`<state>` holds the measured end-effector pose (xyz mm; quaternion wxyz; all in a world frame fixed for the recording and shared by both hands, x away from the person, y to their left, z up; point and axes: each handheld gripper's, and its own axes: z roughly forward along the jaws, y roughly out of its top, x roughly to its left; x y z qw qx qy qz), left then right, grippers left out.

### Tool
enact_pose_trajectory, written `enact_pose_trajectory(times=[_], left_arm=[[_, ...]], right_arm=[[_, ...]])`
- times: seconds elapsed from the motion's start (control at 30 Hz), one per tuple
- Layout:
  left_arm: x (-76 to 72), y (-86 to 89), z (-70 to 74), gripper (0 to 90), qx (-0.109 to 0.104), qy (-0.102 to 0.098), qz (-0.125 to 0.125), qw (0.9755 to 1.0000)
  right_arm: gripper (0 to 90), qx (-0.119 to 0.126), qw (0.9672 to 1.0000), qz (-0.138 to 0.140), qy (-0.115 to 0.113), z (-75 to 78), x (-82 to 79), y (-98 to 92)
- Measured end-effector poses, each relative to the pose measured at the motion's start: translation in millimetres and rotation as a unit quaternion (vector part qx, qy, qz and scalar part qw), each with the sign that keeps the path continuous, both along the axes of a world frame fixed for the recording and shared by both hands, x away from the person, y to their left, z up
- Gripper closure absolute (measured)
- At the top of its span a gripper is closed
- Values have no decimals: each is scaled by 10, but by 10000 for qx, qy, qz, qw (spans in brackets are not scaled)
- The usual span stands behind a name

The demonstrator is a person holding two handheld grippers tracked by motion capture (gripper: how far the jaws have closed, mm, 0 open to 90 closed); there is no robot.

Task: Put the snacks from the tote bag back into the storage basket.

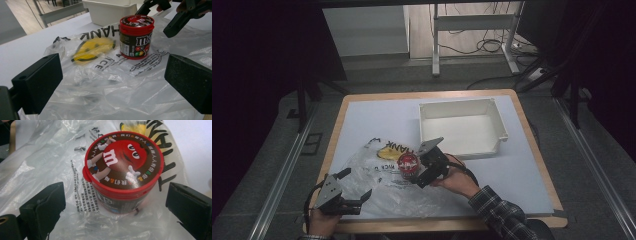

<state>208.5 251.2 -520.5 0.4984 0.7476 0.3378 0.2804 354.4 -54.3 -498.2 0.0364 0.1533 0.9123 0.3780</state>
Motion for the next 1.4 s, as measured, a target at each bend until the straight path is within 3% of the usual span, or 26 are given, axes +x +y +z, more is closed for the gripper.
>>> enact_pose_trajectory(times=[0.23,0.57,0.77,1.1,1.4], left_arm=[[0,0,-1,16,9,0,8,10000],[-2,-2,-2,16,44,-10,25,10000],[-3,-5,-4,16,62,-13,34,10000],[-5,-11,-6,16,99,-15,45,9999],[-5,-17,-7,15,178,-11,38,9998]], right_arm=[[41,-254,9996,-31,90,-30,29,106],[103,-761,9971,14,-71,-64,47,298],[122,-949,9955,70,-22,-72,88,353],[198,-1517,9881,251,-34,-100,160,530],[249,-1781,9835,302,-37,-74,181,588]])
